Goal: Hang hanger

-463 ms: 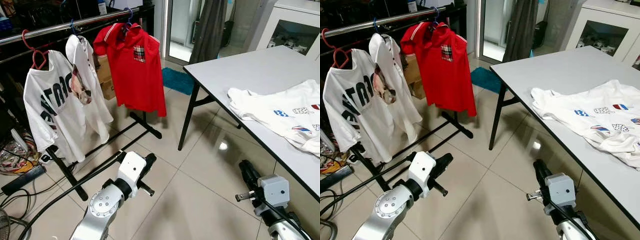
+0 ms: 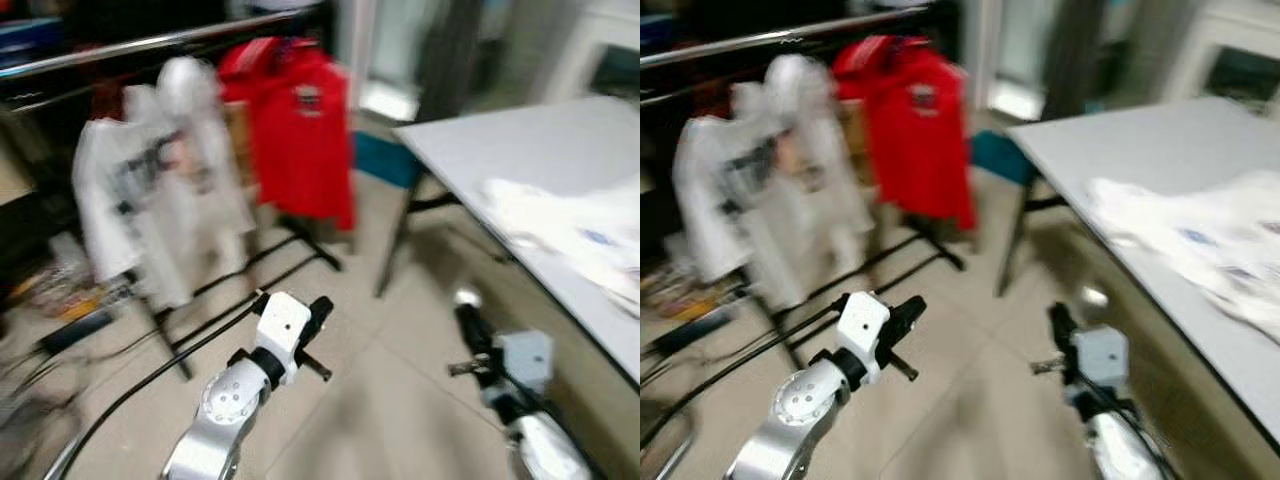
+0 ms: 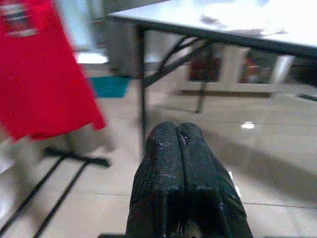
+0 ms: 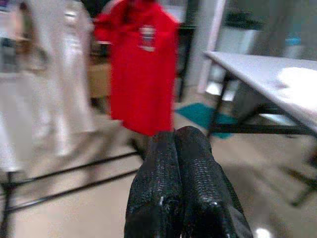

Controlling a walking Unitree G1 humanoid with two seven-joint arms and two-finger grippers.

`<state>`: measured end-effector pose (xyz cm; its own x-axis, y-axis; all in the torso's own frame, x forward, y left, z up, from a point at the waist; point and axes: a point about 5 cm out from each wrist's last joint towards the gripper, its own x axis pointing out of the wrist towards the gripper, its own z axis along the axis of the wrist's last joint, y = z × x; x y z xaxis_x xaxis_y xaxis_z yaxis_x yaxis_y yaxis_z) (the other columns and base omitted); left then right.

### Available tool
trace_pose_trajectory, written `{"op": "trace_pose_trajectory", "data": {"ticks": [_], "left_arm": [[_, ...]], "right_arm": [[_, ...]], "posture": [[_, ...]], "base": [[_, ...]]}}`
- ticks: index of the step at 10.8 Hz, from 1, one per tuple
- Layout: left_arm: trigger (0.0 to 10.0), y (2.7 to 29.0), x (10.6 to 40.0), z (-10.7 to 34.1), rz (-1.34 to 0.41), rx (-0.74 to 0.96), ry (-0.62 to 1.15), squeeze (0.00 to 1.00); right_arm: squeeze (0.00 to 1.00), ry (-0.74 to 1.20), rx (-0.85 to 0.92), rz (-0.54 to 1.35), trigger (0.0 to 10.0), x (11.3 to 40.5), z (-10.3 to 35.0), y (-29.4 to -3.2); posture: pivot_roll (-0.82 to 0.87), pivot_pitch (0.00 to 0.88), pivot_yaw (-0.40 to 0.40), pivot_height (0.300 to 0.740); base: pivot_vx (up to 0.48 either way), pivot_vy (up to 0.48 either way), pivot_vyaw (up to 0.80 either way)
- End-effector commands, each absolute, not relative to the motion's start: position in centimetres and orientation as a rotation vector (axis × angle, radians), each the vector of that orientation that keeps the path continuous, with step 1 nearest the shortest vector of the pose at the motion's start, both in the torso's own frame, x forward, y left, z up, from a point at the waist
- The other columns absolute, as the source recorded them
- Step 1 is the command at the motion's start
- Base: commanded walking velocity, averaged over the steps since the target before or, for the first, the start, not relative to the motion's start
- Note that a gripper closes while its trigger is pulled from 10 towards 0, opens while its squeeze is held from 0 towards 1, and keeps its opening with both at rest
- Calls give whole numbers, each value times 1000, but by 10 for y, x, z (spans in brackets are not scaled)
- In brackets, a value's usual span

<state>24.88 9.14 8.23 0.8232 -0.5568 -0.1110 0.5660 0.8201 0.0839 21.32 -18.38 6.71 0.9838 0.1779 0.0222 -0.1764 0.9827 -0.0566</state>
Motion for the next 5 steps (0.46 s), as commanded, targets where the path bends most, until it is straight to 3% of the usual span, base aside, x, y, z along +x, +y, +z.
{"op": "trace_pose_trajectory", "data": {"ticks": [1,3,5], "left_arm": [[10000,95,249,79,-581,120,107,0],[10000,93,250,79,-584,121,106,0],[10000,88,252,79,-605,121,101,0]], "right_arm": [[0,1,-48,157,10000,208,62,-187],[0,-3,-46,162,10000,208,63,-184],[0,5,-54,154,10000,206,62,-187]], "posture": [[12,55,4,740],[4,58,6,740],[-6,56,8,740]], "base": [[0,0,0],[0,0,213],[0,0,800]]}}
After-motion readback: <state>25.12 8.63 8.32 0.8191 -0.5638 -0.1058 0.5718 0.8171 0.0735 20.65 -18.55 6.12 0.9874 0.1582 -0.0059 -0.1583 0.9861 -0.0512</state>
